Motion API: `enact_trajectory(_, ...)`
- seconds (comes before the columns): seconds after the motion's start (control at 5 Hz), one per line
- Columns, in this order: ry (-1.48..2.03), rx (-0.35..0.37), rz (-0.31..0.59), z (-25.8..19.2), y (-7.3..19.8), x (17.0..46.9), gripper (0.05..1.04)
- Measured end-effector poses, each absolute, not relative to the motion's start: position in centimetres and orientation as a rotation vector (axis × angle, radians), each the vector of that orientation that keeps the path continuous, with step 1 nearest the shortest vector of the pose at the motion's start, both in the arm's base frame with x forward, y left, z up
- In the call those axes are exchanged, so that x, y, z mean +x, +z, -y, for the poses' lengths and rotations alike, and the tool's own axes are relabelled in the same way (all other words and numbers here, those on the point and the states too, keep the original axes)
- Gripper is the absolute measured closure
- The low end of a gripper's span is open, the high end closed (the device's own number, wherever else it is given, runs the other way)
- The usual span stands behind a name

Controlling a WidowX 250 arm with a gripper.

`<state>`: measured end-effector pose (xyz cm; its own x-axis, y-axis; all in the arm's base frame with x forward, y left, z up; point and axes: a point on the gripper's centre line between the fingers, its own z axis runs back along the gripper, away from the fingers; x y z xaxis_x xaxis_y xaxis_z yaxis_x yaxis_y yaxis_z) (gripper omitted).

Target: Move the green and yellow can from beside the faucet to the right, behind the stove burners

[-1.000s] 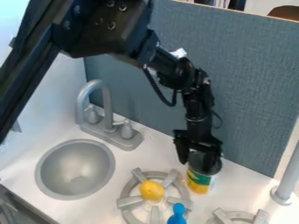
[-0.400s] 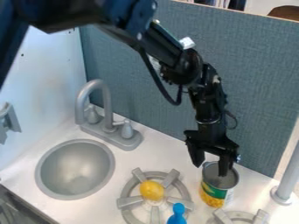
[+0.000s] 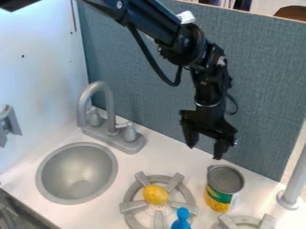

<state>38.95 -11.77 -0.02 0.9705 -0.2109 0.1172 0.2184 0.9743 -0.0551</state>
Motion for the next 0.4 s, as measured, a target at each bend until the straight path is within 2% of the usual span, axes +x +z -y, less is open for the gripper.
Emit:
enact_trajectory(0.2,-0.214,0.012,0.04,10.39,-0.14,37.97,0.083)
enact_trajectory(0.4,-0.21,0.014,0.037,10.35,-0.17,37.91,0.083)
